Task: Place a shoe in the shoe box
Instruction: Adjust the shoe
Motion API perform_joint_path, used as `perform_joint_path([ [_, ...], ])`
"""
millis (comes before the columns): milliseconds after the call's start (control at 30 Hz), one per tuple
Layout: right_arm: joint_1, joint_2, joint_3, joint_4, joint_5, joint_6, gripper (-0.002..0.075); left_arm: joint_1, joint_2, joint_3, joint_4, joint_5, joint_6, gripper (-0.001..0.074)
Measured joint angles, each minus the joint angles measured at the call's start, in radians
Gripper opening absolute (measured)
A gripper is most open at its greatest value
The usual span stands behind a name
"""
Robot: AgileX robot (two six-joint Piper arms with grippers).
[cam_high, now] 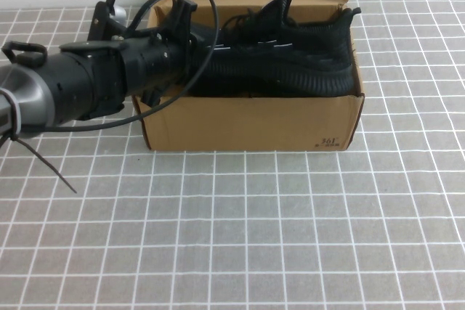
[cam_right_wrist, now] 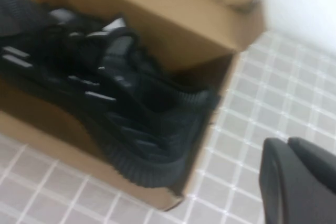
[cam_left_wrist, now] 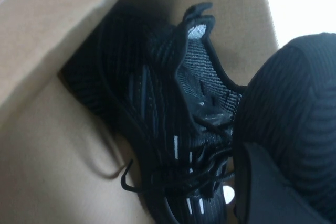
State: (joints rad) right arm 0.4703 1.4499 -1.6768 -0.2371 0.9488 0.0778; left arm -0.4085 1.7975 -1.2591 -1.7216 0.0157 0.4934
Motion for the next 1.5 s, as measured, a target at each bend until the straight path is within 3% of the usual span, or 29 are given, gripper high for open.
perform_joint_path([
  [233,-0.179,0.193,-0.258,0.418,0.264,-0.330,-0.0016,0.000,0.000,0.000,0.000,0.006,0.000,0.0165],
  [467,-0.205,0.315,-0.349,0.651,0.306,-0.385,-0.0001,0.000,0.000,0.000,0.000,0.006,0.002,0.0165],
  [567,-0.205,0.348,-0.352,0.734,0.306,-0.389,0.0083,0.000,0.000,0.000,0.000,0.010,0.003,0.0165],
  [733,-0.205,0.402,-0.353,0.775,0.266,-0.259,0.0353,0.000,0.000,0.000,0.000,0.014,0.003,0.0165],
  [800,-0.205,0.424,-0.353,0.783,0.239,-0.218,0.0390,0.000,0.000,0.000,0.000,0.014,0.005,0.0165],
  [1067,-0.207,0.478,-0.361,0.915,0.170,-0.193,0.0405,0.000,0.000,0.000,0.000,0.014,0.009,0.0165],
  [1500,-0.207,0.629,-0.510,0.920,0.238,-0.109,0.0405,0.000,0.000,0.000,0.000,0.014,0.015,0.0165],
])
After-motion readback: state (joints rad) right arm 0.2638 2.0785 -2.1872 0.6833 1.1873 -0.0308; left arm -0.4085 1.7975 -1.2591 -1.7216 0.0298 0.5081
